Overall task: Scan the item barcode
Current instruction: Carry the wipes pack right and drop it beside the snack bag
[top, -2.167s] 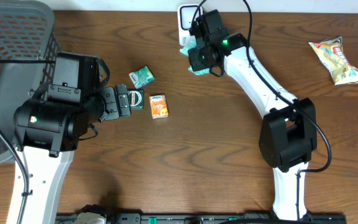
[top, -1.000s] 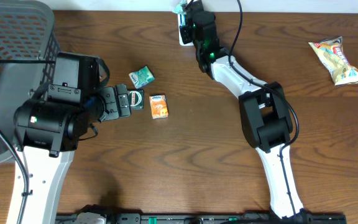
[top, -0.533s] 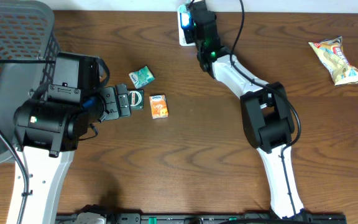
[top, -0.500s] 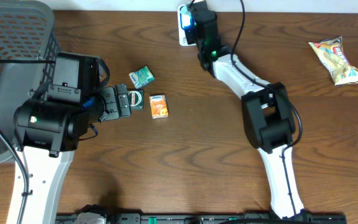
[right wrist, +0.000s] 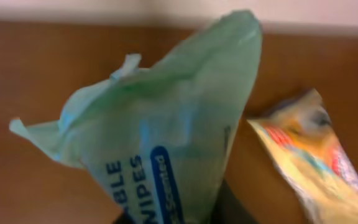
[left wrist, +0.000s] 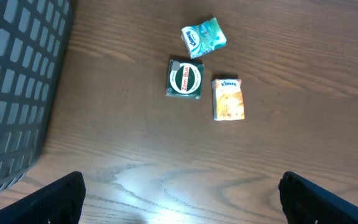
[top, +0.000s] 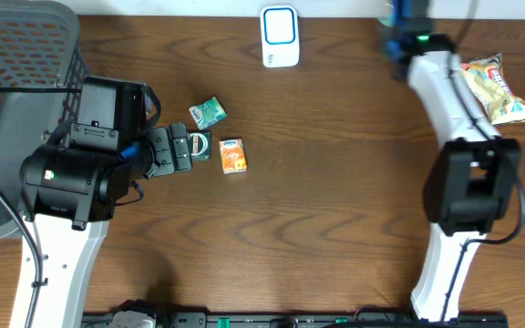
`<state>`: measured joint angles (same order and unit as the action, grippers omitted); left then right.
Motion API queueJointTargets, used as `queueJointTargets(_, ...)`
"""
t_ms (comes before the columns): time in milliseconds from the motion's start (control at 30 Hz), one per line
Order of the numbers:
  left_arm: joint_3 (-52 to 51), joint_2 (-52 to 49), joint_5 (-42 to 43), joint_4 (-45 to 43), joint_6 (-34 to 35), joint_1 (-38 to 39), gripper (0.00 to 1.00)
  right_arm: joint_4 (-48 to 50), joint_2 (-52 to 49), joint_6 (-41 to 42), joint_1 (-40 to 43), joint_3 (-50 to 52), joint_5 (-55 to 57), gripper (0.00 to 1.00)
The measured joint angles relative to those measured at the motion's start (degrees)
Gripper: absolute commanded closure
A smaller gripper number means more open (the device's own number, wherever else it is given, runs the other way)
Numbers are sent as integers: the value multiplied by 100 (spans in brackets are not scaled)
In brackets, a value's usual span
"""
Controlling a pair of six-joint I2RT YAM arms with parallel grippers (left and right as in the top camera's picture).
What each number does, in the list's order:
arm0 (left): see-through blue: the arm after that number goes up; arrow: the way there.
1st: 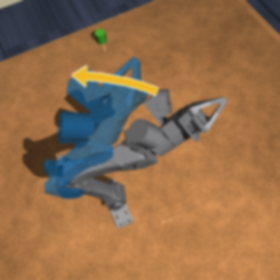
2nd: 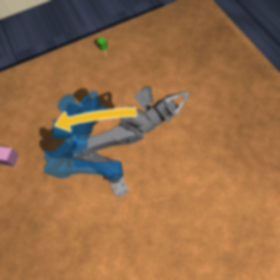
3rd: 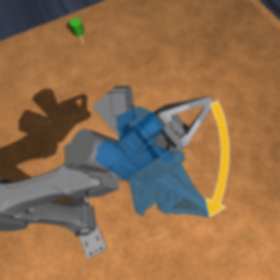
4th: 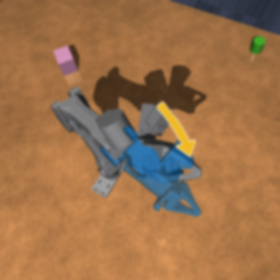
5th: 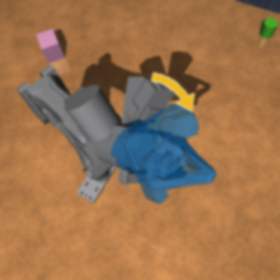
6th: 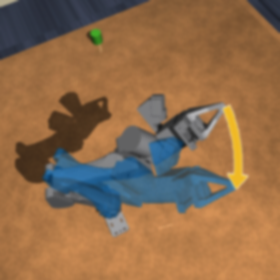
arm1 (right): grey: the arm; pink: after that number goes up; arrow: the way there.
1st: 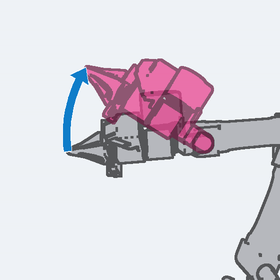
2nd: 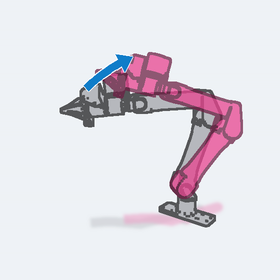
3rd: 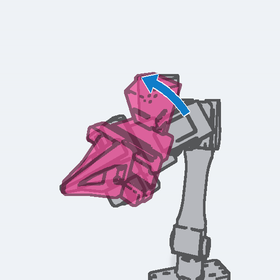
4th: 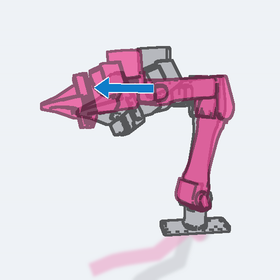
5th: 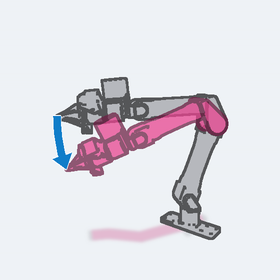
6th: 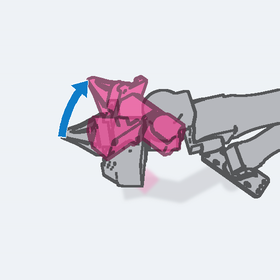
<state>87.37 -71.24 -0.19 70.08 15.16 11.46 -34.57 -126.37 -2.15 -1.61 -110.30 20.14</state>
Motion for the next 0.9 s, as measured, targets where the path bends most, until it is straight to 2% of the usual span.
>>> queueJointTargets(33,0,0,0,-2,0,0,2,-116,-4,11,94,2,9,66)
queueJointTargets(100,0,0,0,0,0,0,3,-503,-17,140,417,11,35,42)
queueJointTargets(200,0,0,0,-2,0,0,2,-791,-17,380,719,9,48,43)
queueJointTargets(500,0,0,0,0,0,0,2,-1438,-17,1095,953,11,-354,30)
queueJointTargets(600,0,0,0,0,0,0,2,-1615,-17,1185,898,11,-1152,29)
queueJointTargets(800,0,0,-2,0,0,0,2,-2072,-17,1252,540,11,-3665,25)
queueJointTargets(900,0,0,0,0,0,0,2,-2245,-17,1276,199,11,-4583,26)
